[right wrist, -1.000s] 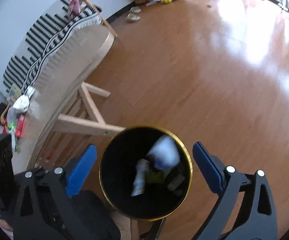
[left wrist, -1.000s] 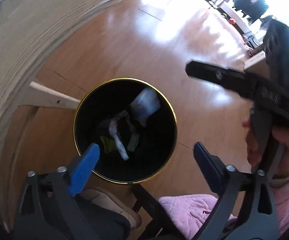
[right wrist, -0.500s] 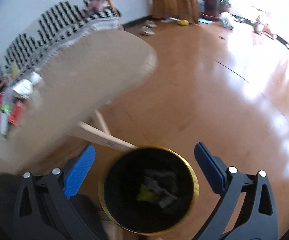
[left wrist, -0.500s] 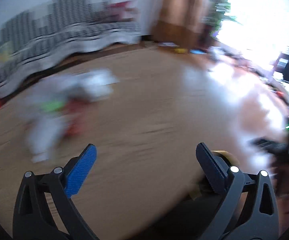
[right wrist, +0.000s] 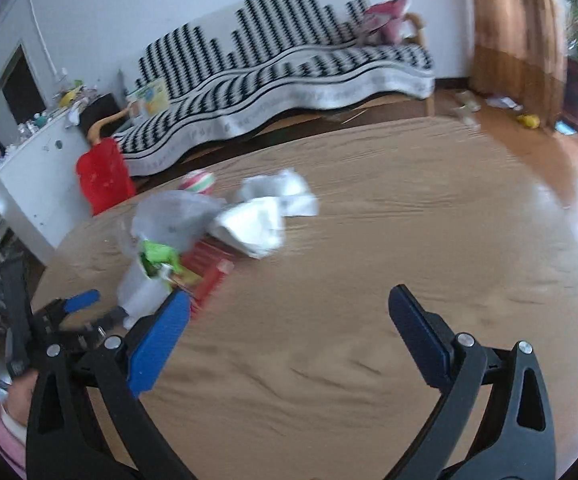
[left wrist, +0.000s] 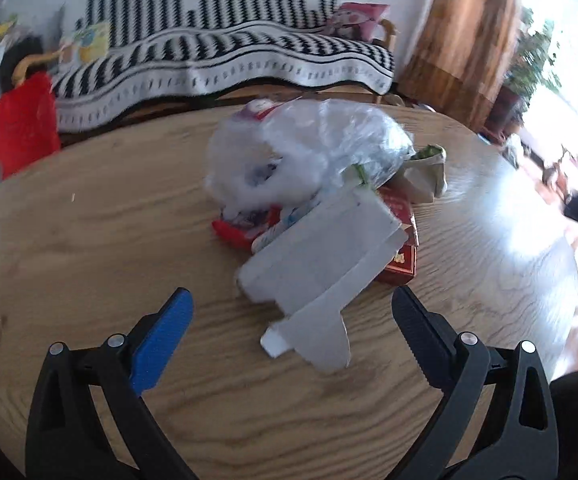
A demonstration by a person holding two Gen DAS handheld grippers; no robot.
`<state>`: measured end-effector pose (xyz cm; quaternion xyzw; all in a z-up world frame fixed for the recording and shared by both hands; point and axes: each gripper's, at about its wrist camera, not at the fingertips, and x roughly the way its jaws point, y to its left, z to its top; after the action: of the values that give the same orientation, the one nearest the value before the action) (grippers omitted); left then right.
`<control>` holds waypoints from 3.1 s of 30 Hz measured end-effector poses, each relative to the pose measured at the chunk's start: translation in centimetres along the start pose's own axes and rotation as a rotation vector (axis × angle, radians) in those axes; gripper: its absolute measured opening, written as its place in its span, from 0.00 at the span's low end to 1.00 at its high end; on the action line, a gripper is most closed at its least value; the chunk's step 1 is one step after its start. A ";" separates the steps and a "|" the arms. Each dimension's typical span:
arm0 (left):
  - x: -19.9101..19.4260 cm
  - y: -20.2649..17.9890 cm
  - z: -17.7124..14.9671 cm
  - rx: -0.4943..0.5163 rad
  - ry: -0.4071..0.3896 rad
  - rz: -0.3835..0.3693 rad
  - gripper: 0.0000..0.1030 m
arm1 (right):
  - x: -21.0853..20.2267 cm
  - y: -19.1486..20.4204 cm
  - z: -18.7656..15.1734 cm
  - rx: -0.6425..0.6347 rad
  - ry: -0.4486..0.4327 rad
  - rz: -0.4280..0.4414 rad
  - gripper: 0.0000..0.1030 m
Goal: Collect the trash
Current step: 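Grasp white paper carton with left tool while right tool grasps white tissue, then carry carton and tissue over the black bin and open both tools to drop them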
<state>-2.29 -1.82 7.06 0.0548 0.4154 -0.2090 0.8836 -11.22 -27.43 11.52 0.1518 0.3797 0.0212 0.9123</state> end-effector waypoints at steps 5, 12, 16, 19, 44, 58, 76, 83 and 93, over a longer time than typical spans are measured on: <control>1.6 0.7 0.4 0.046 0.025 -0.036 0.94 | 6.7 2.7 2.2 0.013 0.059 0.007 0.93; 3.8 0.9 1.6 0.033 0.063 -0.071 0.85 | 12.4 2.9 3.6 0.003 0.101 0.017 0.93; 4.6 0.8 2.1 0.027 0.085 -0.101 0.52 | 14.3 2.4 4.1 0.018 0.107 0.045 0.71; 4.2 0.5 2.0 0.038 0.090 -0.102 0.43 | 13.8 2.3 3.7 -0.003 0.101 0.064 0.69; -3.6 5.7 0.8 -0.161 -0.029 0.011 0.40 | 5.1 0.1 1.1 0.010 -0.031 0.039 0.68; -2.7 7.2 0.1 -0.175 0.008 0.035 0.40 | 6.0 1.2 0.9 0.006 -0.005 0.045 0.68; -5.0 5.0 1.1 -0.123 -0.100 0.078 0.41 | 5.4 1.8 1.1 -0.011 -0.014 0.046 0.69; -7.6 -5.8 1.6 -0.004 -0.150 -0.112 0.41 | -3.3 -1.0 -0.5 0.141 -0.175 0.195 0.69; -8.1 -30.7 -0.9 0.357 0.030 -0.493 0.41 | -19.0 -18.3 -13.3 0.314 -0.251 0.020 0.69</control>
<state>-20.28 -26.78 15.00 0.1097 0.3859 -0.4858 0.7765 -35.44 -44.30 10.33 0.2974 0.2599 -0.0484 0.9174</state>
